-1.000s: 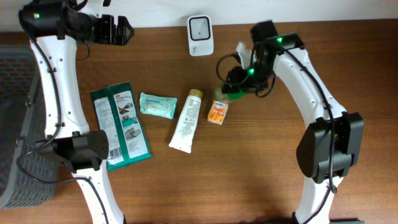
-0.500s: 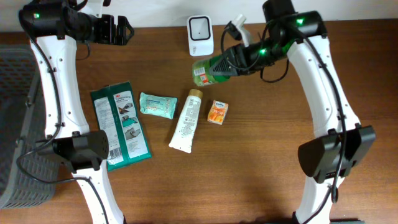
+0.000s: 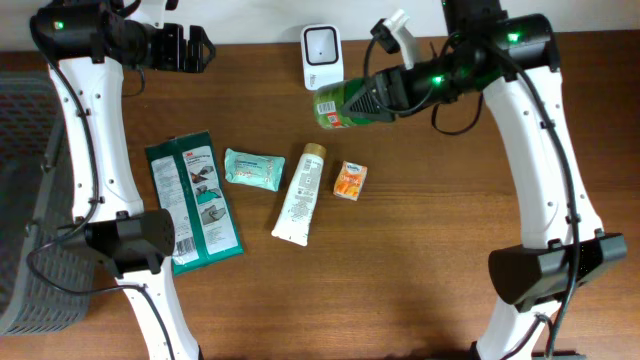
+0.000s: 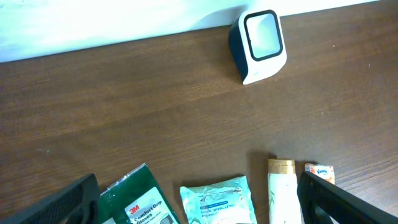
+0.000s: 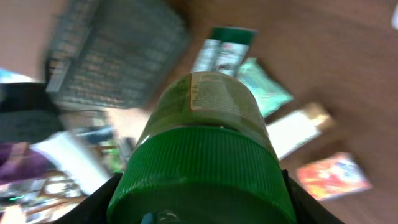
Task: Scan the item barcode
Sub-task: 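Carry the jar to the white scanner and hold it under the window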
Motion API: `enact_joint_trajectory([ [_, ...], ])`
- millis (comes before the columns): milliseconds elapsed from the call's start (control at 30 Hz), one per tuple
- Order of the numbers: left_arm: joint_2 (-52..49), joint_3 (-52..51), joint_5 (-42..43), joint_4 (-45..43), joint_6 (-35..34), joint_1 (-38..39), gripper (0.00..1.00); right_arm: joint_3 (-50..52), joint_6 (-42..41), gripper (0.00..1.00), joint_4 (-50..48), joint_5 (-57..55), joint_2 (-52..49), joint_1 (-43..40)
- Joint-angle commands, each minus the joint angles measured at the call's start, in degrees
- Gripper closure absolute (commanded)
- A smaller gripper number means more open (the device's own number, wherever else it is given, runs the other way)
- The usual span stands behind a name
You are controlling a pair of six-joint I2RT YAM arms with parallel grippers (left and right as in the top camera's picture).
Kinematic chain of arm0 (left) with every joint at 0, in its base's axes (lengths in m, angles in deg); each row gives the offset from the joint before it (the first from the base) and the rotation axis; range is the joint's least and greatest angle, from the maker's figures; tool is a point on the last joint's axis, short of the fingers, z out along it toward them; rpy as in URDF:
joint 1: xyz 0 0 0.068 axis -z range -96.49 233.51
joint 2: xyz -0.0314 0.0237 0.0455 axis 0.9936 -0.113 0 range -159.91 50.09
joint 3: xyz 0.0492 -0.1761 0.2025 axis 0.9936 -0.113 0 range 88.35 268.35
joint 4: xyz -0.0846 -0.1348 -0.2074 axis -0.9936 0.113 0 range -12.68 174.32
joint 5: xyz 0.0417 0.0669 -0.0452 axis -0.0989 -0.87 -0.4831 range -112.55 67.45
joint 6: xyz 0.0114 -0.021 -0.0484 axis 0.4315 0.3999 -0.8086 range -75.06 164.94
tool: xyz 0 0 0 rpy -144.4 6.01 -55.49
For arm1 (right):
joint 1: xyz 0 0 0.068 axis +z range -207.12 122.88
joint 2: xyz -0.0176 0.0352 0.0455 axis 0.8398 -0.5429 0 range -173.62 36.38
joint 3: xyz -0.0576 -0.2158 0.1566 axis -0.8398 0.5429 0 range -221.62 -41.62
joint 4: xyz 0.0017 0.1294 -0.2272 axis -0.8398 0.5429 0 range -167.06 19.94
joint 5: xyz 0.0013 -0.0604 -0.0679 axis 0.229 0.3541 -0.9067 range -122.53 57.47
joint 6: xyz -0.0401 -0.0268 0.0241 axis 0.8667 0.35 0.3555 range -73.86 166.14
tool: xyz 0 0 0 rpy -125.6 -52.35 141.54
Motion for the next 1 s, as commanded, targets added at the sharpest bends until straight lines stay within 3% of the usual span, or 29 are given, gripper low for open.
enact_joint_trajectory([
  [0, 0.6, 0.4, 0.6, 0.1, 1.1, 0.0, 0.01, -1.2, -4.4, 0.51, -5.7, -23.8, -2.1, 5.3],
  [33, 0.6, 0.4, 0.6, 0.1, 1.1, 0.0, 0.01, -1.2, -5.0, 0.52, -10.0, -33.2, -3.7, 7.5],
  [267, 0.6, 0.4, 0.6, 0.1, 1.1, 0.0, 0.01, -1.2, -2.9, 0.52, -30.2, -58.9, -12.3, 12.0],
  [633, 0.6, 0.4, 0.6, 0.1, 1.1, 0.0, 0.01, -1.1, 32.5, 0.53, -64.7, -59.4, -26.9, 11.5],
  [867, 0.6, 0.4, 0.6, 0.1, 1.1, 0.0, 0.01, -1.1, 53.0, 0.59, -76.5, -64.9, -31.8, 11.5],
  [967, 0.6, 0.4, 0.6, 0.0, 1.1, 0.0, 0.01, -1.1, 55.9, 0.59, -77.7, -66.9, -32.3, 11.2],
])
